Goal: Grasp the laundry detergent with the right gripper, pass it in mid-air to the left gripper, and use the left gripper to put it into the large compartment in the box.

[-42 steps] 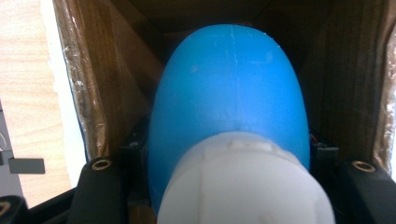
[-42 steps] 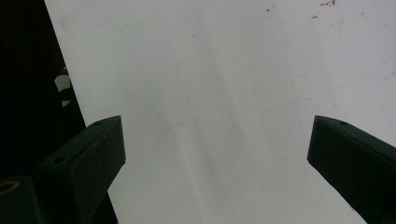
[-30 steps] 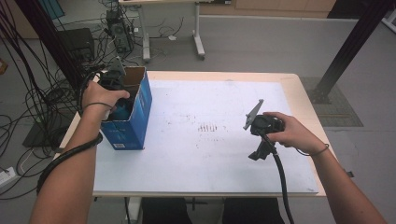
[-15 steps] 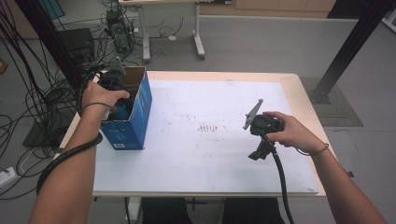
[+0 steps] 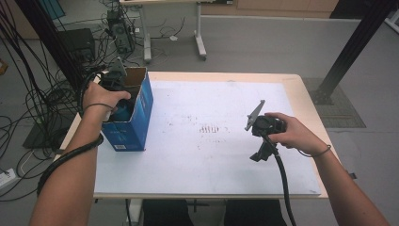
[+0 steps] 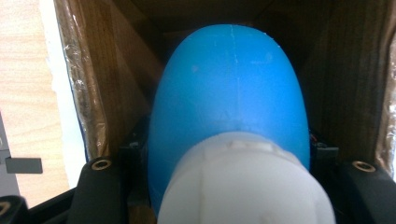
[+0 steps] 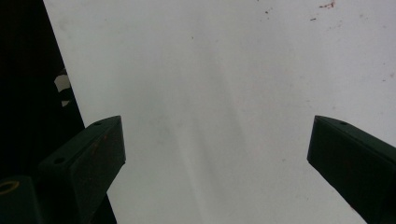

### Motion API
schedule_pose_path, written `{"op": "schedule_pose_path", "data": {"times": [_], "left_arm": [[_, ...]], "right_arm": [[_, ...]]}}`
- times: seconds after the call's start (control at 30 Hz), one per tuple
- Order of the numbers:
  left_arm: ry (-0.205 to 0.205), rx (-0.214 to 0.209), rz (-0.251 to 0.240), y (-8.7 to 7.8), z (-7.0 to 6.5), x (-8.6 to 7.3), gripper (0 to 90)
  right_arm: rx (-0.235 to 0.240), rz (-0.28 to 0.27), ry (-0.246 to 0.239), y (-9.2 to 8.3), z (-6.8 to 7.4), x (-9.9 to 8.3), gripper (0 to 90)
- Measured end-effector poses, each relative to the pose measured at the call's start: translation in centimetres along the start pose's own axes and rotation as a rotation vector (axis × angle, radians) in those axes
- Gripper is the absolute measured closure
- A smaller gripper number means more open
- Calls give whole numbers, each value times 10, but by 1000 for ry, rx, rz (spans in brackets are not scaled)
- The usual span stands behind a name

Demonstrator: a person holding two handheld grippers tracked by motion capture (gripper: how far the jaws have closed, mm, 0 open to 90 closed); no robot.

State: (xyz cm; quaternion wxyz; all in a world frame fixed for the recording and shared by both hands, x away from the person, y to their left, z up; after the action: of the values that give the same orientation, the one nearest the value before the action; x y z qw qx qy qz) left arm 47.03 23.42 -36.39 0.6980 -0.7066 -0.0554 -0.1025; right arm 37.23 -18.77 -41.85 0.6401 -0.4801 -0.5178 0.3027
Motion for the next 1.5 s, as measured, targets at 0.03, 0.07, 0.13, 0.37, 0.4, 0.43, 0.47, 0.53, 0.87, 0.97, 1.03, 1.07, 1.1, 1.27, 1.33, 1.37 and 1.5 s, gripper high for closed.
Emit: {"op": "schedule_pose_path", "data": {"times": [0.03, 0.07, 0.13, 0.37, 0.4, 0.43, 0.47, 0.53, 0.87, 0.97, 1.03, 1.07, 1.1, 1.27, 1.33, 1.37, 1.5], "left_arm": [[1, 2, 1, 0, 0, 0, 376], [2, 2, 0, 0, 0, 0, 376], [1, 2, 1, 0, 0, 0, 376], [0, 2, 0, 0, 0, 0, 375], [0, 3, 1, 0, -1, 0, 376], [3, 3, 2, 0, 0, 0, 375], [3, 4, 2, 0, 0, 0, 376], [1, 3, 2, 0, -1, 0, 375], [-1, 0, 2, 0, 0, 0, 375], [1, 1, 3, 0, 0, 0, 376], [1, 2, 5, 0, -1, 0, 376], [1, 2, 5, 0, -1, 0, 375], [0, 1, 4, 0, -1, 0, 375], [-1, -2, 7, 0, 0, 0, 375], [-2, -5, 9, 0, 0, 0, 375], [-2, -5, 10, 0, 0, -1, 375], [1, -5, 14, 0, 0, -1, 374]], "right_arm": [[-1, 0, 1, 0, 0, 0, 40], [0, -1, 1, 0, 0, 0, 40], [1, -1, 4, 0, 0, 0, 40], [2, -2, 3, 0, 0, -1, 40], [2, -3, 4, 0, 0, -1, 40], [1, -2, 3, 0, 0, -1, 40], [0, -4, 4, 0, 0, -1, 39], [2, -6, 7, -1, 0, -1, 41], [0, -2, 8, -1, -1, -2, 40], [0, -3, 9, -1, -1, -2, 40], [-1, -1, 8, -1, -1, -1, 40], [0, -2, 7, -1, 0, -1, 40], [1, -3, 7, -1, 0, 0, 40], [1, -2, 5, 0, -1, 0, 40], [1, -2, 4, 0, -1, 0, 40], [3, -1, 7, 0, 0, 0, 40], [6, 0, 9, 1, 0, 0, 40]]}}
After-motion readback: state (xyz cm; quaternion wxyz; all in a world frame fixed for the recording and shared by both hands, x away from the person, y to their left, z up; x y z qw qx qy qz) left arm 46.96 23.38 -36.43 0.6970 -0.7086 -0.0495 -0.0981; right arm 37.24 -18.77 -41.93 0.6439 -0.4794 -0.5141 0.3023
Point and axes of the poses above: each handheld gripper's, and its own axes: y roughly forward along the jaws, x roughly out of its top, z roughly to its left, the point moved 9 cm from there along y, roughly forward along the jaws, and after that the axes turned 6 degrees about -z, right-handed, at the moved point
